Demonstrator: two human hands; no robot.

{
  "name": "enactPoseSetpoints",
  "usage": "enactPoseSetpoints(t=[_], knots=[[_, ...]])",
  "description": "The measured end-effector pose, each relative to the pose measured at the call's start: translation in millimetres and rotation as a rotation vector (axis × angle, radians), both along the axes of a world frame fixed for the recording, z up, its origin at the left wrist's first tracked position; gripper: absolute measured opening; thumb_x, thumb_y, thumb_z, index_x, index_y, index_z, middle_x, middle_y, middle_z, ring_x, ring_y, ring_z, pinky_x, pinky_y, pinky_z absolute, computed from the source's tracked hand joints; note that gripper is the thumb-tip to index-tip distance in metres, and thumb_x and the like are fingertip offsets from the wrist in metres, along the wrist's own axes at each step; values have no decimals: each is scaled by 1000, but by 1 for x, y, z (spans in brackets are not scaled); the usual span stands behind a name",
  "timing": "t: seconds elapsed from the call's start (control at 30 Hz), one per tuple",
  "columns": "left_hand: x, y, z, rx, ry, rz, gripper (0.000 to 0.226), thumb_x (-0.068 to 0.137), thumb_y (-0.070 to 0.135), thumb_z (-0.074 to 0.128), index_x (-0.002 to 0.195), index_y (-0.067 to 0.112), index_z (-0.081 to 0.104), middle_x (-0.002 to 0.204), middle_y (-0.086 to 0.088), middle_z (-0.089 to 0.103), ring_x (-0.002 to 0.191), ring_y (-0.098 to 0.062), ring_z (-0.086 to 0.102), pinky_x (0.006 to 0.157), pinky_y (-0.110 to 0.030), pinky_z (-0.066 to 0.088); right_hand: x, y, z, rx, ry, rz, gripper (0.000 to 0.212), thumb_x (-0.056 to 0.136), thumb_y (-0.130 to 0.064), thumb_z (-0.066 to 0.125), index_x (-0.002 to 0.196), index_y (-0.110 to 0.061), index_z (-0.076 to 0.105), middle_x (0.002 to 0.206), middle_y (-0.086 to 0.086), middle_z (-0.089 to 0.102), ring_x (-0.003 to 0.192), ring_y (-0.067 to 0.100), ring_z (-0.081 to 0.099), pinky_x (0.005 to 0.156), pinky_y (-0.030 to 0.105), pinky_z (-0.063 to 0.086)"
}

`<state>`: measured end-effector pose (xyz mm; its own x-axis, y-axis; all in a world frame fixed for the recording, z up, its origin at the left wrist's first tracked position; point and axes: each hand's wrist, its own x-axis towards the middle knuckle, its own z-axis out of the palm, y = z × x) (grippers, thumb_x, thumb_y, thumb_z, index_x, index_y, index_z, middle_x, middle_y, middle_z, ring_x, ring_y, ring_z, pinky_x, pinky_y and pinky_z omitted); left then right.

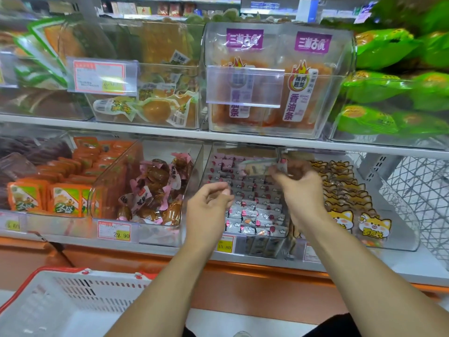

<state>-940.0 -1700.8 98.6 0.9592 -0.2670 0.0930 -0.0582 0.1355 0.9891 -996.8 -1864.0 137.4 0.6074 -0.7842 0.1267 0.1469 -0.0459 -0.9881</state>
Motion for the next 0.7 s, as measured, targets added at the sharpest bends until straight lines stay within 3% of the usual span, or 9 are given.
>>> enactPoseSetpoints(t=[0.07, 0.13, 0.23, 0.27, 0.33, 0.4, 0.53, 0.7], knots=[[-4, -5, -2, 190, -194, -37, 17, 95, 16, 68, 100, 33, 70, 97, 15, 73, 94, 6, 66, 81, -12, 54, 20, -9, 2, -283, 72, -110, 25, 83, -10, 81, 84, -22, 59, 76, -14, 70, 72, -3, 65, 72, 15, 52], [-6, -10, -4, 330, -297, -97, 20, 94, 22, 68, 104, 39, 66, 108, 20, 68, 100, 8, 62, 85, -10, 48, 43, -17, 1, -490, 228, -127, 11, 89, -16, 76, 91, -18, 65, 89, -1, 72, 84, 13, 69, 81, 29, 55], [-4, -13, -12, 488, -330, -160, 23, 93, 27, 69, 114, 37, 65, 122, 13, 61, 104, -6, 62, 95, -30, 52, 70, -30, -3, -771, 437, -188, 25, 96, -28, 68, 107, -6, 73, 104, 11, 76, 94, 27, 71, 74, 26, 46], [-2, -13, -14, 532, -352, -158, 25, 93, 29, 70, 116, 36, 65, 122, 12, 59, 106, -5, 59, 98, -30, 49, 77, -35, -5, -816, 446, -176, 29, 97, -28, 67, 111, -4, 72, 109, 13, 75, 99, 29, 70, 76, 28, 46], [2, -12, -17, 597, -425, -123, 29, 92, 31, 70, 120, 35, 65, 122, 12, 59, 108, 0, 49, 99, -23, 40, 89, -42, -9, -888, 513, -96, 32, 100, -23, 61, 123, -3, 66, 124, 17, 68, 115, 32, 63, 95, 35, 49], [6, -10, -17, 654, -491, -87, 30, 91, 32, 70, 121, 32, 66, 121, 13, 61, 112, -2, 46, 98, -23, 38, 98, -47, -12, -954, 550, -1, 27, 98, -14, 60, 122, -3, 64, 126, 15, 65, 120, 31, 59, 104, 39, 47], [11, -9, -15, 745, -550, -46, 33, 91, 32, 69, 124, 28, 65, 122, 10, 62, 116, -10, 47, 106, -33, 40, 105, -47, -15, -1045, 488, 105, 9, 92, -5, 64, 97, -12, 64, 106, 9, 68, 101, 26, 63, 85, 27, 43], [11, -8, -15, 797, -536, -84, 36, 91, 37, 70, 126, 29, 64, 122, 9, 62, 117, -12, 46, 107, -33, 37, 118, -50, -25, -1141, 575, 169, 18, 93, 2, 60, 98, -12, 70, 105, 8, 71, 101, 23, 65, 83, 27, 45]])
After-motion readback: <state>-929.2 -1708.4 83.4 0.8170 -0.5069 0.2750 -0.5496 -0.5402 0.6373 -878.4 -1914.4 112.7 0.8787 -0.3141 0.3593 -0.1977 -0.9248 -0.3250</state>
